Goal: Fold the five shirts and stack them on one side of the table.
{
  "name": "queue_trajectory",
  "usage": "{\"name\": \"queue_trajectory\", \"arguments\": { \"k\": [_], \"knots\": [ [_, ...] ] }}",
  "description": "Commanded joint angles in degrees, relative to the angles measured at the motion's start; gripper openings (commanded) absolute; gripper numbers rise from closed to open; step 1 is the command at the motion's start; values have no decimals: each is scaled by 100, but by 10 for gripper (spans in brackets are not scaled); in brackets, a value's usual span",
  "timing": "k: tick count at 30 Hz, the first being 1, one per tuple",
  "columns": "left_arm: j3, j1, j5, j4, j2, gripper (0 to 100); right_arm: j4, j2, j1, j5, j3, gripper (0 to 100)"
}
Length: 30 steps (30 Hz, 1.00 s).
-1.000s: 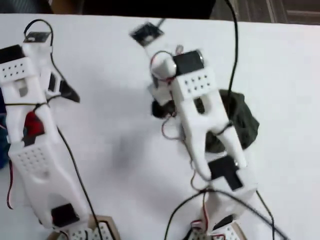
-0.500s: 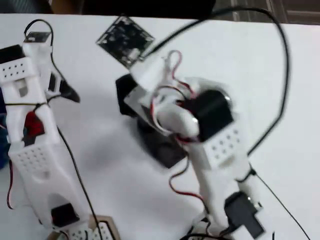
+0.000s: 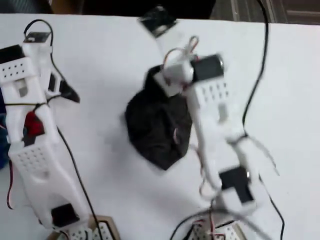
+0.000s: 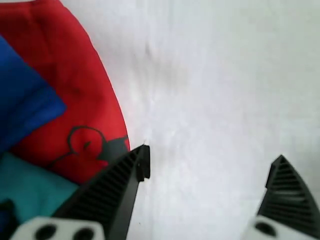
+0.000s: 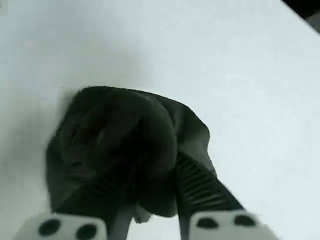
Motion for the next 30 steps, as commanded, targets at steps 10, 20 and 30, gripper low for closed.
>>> {"name": "queue_trajectory", "arguments": {
  "k": [10, 20, 30],
  "knots": [
    [769, 642, 9, 44, -413, 381, 154, 2316, 1305, 141, -1618, 394],
    [734, 659, 9, -53, -413, 381, 1209, 2422, 875, 976, -826, 394],
    [769, 651, 9, -26, -413, 381, -145, 3521, 1059, 985, -677, 392]
  ]
}}
